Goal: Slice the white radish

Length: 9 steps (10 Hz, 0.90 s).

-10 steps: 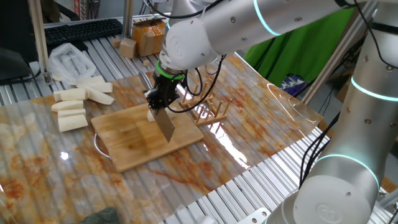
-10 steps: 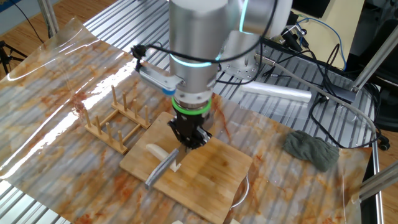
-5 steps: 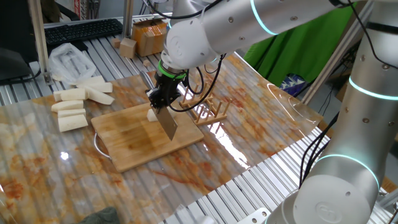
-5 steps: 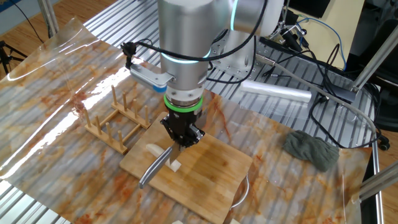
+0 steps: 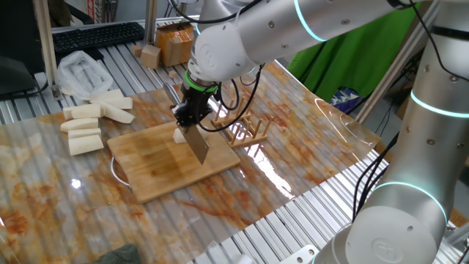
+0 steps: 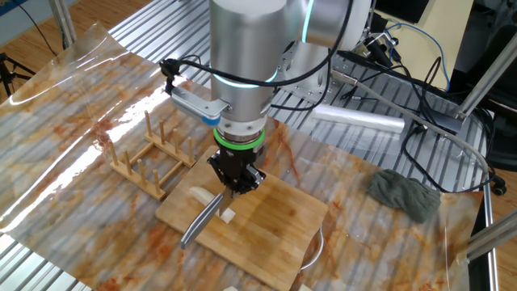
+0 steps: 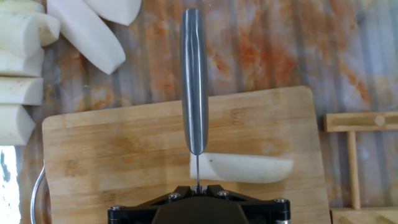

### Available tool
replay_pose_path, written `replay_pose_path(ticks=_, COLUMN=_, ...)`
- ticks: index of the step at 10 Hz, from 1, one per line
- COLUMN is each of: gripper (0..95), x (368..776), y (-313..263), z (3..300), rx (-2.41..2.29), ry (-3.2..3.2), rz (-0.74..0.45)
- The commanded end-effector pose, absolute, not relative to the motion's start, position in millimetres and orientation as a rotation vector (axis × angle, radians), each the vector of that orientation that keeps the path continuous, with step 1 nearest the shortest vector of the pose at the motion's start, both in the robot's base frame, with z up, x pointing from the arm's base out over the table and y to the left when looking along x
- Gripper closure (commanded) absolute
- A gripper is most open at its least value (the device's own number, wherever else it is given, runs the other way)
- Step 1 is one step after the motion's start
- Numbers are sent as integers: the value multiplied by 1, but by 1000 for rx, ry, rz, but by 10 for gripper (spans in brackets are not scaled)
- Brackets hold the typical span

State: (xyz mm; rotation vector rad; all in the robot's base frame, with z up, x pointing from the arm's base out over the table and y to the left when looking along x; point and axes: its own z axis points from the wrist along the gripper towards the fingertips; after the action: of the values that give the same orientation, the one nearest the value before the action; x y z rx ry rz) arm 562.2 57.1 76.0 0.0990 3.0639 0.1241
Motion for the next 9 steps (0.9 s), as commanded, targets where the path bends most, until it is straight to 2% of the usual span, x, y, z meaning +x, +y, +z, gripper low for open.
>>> replay_pose_path(ticks=1, gripper=950, x=563, y=57, z=74, rx=102, ry=3059, rz=119)
replay_pose_path(ticks=9, gripper=950, x=567, y=60, z=59, rx=100, ry=3053, rz=116)
